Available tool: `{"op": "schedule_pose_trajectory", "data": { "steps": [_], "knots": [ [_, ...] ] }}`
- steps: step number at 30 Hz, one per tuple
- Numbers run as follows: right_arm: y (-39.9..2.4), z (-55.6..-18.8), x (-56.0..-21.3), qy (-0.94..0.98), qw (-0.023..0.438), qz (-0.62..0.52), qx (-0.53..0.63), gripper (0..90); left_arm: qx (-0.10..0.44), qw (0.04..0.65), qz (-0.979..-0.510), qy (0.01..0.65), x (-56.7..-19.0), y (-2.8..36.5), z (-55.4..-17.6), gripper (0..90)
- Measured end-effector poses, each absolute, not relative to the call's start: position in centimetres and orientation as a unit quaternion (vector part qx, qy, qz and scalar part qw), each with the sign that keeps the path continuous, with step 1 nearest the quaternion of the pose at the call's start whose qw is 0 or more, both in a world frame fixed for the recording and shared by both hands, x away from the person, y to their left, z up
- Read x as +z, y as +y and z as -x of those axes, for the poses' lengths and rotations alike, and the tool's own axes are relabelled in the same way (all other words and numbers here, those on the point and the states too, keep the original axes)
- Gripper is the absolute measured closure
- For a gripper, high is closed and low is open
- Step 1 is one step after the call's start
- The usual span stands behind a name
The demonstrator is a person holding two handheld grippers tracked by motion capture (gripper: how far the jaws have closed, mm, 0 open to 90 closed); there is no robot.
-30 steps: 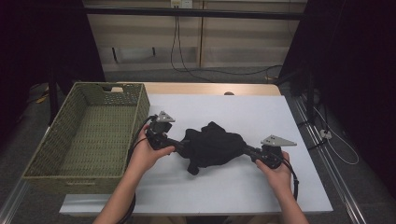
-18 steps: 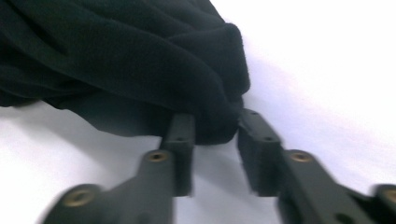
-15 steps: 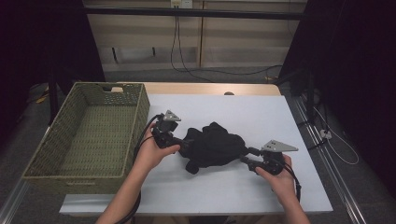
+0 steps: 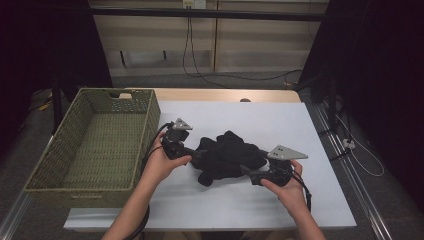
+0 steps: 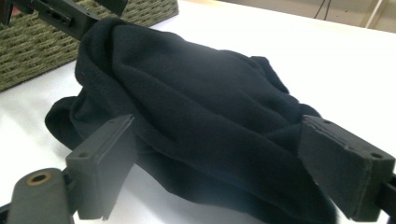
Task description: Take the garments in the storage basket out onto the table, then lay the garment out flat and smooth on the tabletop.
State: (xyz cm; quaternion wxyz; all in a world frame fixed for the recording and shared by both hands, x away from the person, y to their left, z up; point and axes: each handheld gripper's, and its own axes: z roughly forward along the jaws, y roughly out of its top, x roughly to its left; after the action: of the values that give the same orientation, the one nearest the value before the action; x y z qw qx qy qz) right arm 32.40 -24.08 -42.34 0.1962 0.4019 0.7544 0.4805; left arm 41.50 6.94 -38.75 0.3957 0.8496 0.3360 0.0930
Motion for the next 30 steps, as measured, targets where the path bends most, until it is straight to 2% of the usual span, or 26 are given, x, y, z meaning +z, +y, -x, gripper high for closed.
{"op": "schedule_pose_trajectory", "data": {
  "steps": [10, 17, 20, 24, 26, 29, 30],
  "knots": [
    [-22.4, -33.0, -41.9, 0.762, 0.194, -0.382, 0.486, 10.0, 0.095, 0.392, -0.851, 0.338, -38.8, 7.3, -40.7, 5.7],
    [-20.2, -33.6, -41.5, 0.770, 0.185, -0.359, 0.494, 15.2, 0.099, 0.393, -0.848, 0.341, -38.6, 7.5, -40.4, 5.7],
    [-19.3, -34.0, -41.8, 0.780, 0.188, -0.359, 0.477, 23.1, 0.101, 0.391, -0.846, 0.348, -38.7, 8.1, -40.5, 5.8],
    [-18.5, -34.4, -42.9, 0.789, 0.187, -0.359, 0.462, 49.6, 0.101, 0.393, -0.842, 0.355, -38.8, 8.2, -40.7, 5.8],
    [-18.6, -34.6, -43.1, 0.790, 0.184, -0.363, 0.459, 66.5, 0.101, 0.394, -0.844, 0.350, -38.8, 8.1, -40.7, 5.8],
    [-19.7, -34.9, -42.7, 0.771, 0.173, -0.381, 0.481, 79.2, 0.098, 0.396, -0.843, 0.351, -39.0, 7.9, -40.7, 5.9],
    [-20.1, -34.9, -42.6, 0.767, 0.174, -0.384, 0.485, 80.4, 0.098, 0.394, -0.845, 0.348, -39.0, 7.9, -40.8, 5.9]
  ]
}}
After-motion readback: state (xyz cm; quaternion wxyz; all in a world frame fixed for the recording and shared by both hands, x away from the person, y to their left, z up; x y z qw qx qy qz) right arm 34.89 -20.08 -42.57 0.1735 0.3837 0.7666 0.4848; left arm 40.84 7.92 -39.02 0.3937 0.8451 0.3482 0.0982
